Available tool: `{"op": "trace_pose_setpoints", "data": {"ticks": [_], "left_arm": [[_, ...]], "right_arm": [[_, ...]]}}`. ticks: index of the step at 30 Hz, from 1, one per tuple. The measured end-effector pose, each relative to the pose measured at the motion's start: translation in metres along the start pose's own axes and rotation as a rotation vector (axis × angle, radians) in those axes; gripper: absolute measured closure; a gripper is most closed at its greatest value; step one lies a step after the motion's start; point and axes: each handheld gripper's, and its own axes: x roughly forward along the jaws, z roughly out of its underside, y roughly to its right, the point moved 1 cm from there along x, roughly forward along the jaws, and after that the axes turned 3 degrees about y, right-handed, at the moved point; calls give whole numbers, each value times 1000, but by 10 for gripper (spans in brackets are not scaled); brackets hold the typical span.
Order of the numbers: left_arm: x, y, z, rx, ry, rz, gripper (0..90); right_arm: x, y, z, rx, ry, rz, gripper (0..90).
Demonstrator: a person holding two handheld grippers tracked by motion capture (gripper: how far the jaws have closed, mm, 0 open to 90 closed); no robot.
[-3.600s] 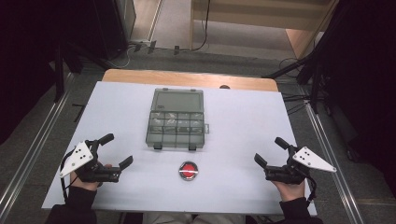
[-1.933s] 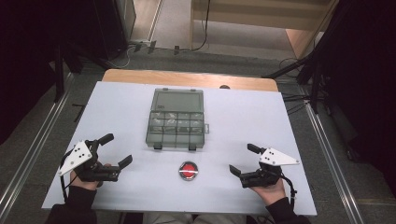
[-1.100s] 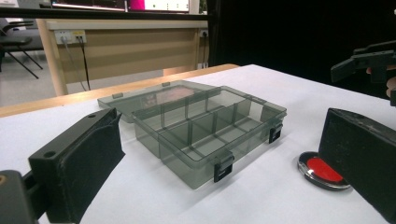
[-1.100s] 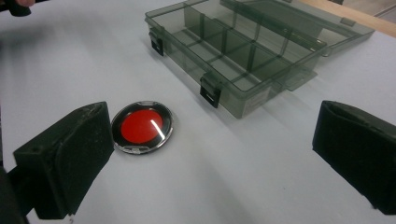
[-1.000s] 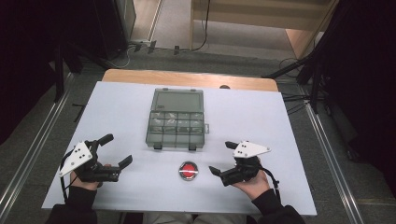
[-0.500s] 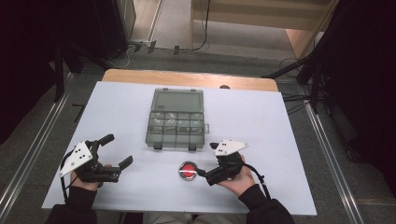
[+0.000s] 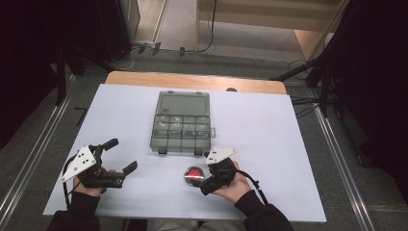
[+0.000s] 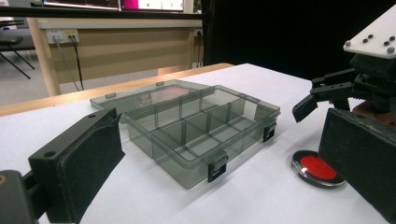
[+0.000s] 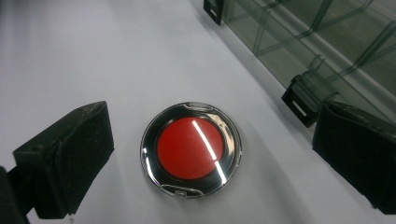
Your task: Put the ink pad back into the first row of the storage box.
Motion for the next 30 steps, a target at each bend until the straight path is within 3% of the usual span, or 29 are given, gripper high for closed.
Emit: {"op": "trace_pose_setpoints", "data": {"ticks": [7, 13, 17, 25, 27, 30], "left_arm": [[1, 1, 1, -1, -6, 7, 0], [1, 1, 1, -1, -5, 6, 0], [1, 1, 1, 3, -9, 8, 0], [2, 2, 1, 3, -12, 11, 0], [2, 2, 1, 3, -11, 11, 0], [2, 2, 1, 3, -10, 11, 0]], "right_arm": [[15, -4, -2, -35, -90, 3, 0], [22, -8, -2, -55, -129, 4, 15], [22, -9, -2, -76, -131, 4, 159], [25, -9, 0, -75, -154, -6, 221], [25, -11, 0, -80, -160, -18, 304], [25, -12, 0, -76, -164, -2, 307]]}}
